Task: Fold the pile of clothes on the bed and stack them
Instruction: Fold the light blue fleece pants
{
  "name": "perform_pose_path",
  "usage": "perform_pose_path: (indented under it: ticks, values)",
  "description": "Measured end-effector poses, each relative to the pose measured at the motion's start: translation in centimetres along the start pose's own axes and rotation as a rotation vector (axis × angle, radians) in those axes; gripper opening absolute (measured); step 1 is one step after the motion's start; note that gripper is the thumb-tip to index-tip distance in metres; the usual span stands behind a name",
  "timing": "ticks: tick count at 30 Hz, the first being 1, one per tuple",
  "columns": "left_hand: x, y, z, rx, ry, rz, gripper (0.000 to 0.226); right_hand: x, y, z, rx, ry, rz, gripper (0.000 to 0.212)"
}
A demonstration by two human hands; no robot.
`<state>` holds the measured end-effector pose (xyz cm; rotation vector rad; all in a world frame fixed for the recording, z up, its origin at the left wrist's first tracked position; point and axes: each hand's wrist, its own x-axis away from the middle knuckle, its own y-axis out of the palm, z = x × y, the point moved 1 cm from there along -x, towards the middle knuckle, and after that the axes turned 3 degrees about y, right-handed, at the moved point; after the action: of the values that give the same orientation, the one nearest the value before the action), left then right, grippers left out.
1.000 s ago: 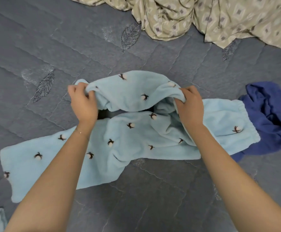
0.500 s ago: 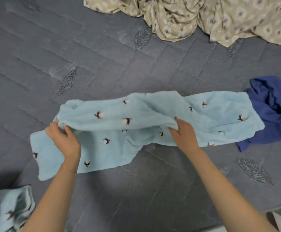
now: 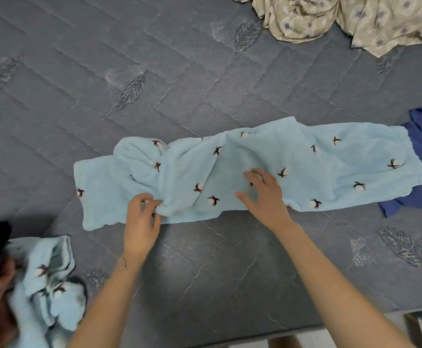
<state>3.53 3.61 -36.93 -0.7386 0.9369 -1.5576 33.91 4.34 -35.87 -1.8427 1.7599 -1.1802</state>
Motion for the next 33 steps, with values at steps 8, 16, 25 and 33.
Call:
perform_pose_path:
  ticks: [8,16,25,33]
  values:
    - [1.6,-0.8,-0.3,0.018,0.039,-0.025,0.032,-2.0,3.6,-7.1,0.101,-0.152,-0.070,0.064]
    - [-2.5,-2.9,-4.8,0.178,-0.321,0.142,0.042,-4.2,5.9,-9.5,0.178,-0.210,-0.073,0.071]
    - [-10.0,-2.7,-8.5,-0.092,0.006,-0.209,0.025,-7.5,7.3,-12.6,0.232,-0.265,-0.126,0.071]
    - [-10.4,-8.1,-7.4,0.172,-0.055,-0.030,0.022,-9.2,7.8,-15.6,0.186,-0.273,-0.185,0.058]
